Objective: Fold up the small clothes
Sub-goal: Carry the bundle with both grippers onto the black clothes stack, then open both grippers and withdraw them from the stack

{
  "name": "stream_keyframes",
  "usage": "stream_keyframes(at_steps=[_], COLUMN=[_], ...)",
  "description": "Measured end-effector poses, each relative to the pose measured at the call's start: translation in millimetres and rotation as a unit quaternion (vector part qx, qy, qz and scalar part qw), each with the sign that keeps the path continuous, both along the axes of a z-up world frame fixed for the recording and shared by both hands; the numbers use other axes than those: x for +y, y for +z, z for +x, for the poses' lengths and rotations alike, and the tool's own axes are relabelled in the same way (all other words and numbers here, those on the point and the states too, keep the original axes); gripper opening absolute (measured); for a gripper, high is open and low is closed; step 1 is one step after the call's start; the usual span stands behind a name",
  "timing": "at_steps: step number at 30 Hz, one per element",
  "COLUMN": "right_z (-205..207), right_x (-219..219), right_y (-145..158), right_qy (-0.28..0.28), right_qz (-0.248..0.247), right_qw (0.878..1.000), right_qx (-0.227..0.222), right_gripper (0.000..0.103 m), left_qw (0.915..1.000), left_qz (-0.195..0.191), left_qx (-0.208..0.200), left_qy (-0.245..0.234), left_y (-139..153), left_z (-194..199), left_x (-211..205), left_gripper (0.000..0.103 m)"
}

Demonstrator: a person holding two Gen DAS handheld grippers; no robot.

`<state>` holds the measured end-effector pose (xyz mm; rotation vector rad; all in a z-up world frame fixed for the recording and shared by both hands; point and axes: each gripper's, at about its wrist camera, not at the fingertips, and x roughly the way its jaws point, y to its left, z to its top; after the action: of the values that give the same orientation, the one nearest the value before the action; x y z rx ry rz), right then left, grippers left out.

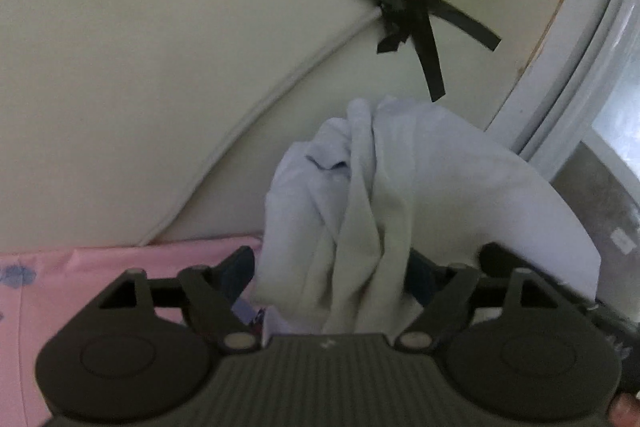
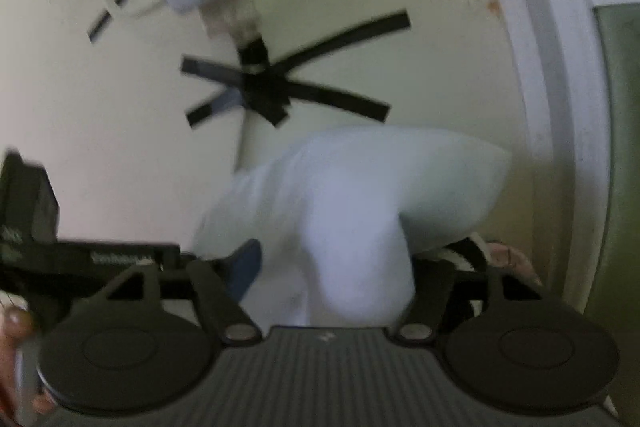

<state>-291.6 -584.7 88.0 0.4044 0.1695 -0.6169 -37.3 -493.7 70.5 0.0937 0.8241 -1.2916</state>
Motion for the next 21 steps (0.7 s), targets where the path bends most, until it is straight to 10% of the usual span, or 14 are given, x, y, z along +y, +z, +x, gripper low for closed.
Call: stream_keyframes(at_steps=[10,21], right_z=[-81,-111], right_x=[136,261], right_y=[-20,-94], right_qy=[-0.056,-0.050], right_qz=[0.004,0.118], right_qw=[0.998,0.992], right_qx=[-0.036,0.003], right_gripper=[0.081,0.081], left_qw=[0.9925,0.9875], left_qz=[0.010,0.081], left_qx=[-0.120,-0.128], left_qy=[0.024,0.043], left_y=[-13,-68], left_z=[-59,-114], left_x=[147,245], left_gripper=[0.099,0.103])
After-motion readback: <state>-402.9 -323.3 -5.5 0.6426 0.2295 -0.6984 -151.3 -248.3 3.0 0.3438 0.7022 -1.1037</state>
